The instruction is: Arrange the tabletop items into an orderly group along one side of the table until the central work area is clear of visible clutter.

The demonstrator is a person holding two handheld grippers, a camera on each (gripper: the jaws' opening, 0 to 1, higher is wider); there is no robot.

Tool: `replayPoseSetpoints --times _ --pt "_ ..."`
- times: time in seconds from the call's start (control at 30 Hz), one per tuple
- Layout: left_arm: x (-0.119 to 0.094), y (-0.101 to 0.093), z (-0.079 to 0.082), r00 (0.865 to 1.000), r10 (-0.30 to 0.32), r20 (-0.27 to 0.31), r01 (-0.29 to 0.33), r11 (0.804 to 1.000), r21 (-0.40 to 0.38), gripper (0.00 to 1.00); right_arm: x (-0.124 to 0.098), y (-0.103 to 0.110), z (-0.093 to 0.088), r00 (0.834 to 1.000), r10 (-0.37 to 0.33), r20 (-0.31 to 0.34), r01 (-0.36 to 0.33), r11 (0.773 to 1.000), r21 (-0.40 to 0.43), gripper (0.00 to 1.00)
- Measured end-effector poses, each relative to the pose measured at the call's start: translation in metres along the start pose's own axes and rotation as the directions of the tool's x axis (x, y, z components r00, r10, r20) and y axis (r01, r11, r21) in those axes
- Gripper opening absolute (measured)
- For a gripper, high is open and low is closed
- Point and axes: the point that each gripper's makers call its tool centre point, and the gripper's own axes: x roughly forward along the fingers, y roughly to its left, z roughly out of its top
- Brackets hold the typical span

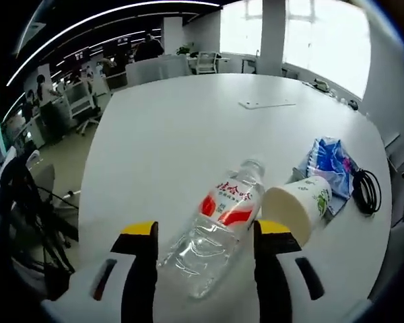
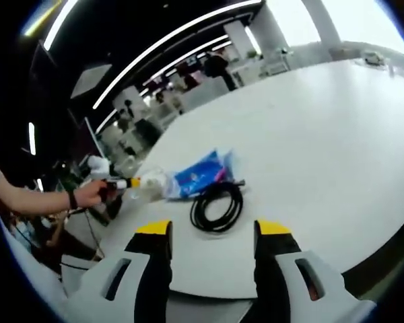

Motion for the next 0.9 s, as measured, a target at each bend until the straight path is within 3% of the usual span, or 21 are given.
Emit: replayPoseSetpoints --times 0.13,0.4,0.9 --pt "0.003 -0.004 -0.005 1.0 -0.011 -0.023 0.011 0.999 0.031 0.55 0.001 0.001 -0.001 1.0 0.003 -0.004 -0.003 1.0 0.001 0.47" --pt "-0.002 -0.007 -0.011 0.999 -0.03 -0.032 0.032 0.997 0.065 0.41 0.006 0.004 -0.002 1.0 0.013 -0.013 -0.013 1.0 0.001 0.46" --pt "-0.021 -0.009 -0.028 0.999 0.018 -0.05 -0.018 1.0 0.004 0.4 0.008 0.012 0.002 0.999 0.044 -0.002 -0.044 0.999 -0.007 0.45"
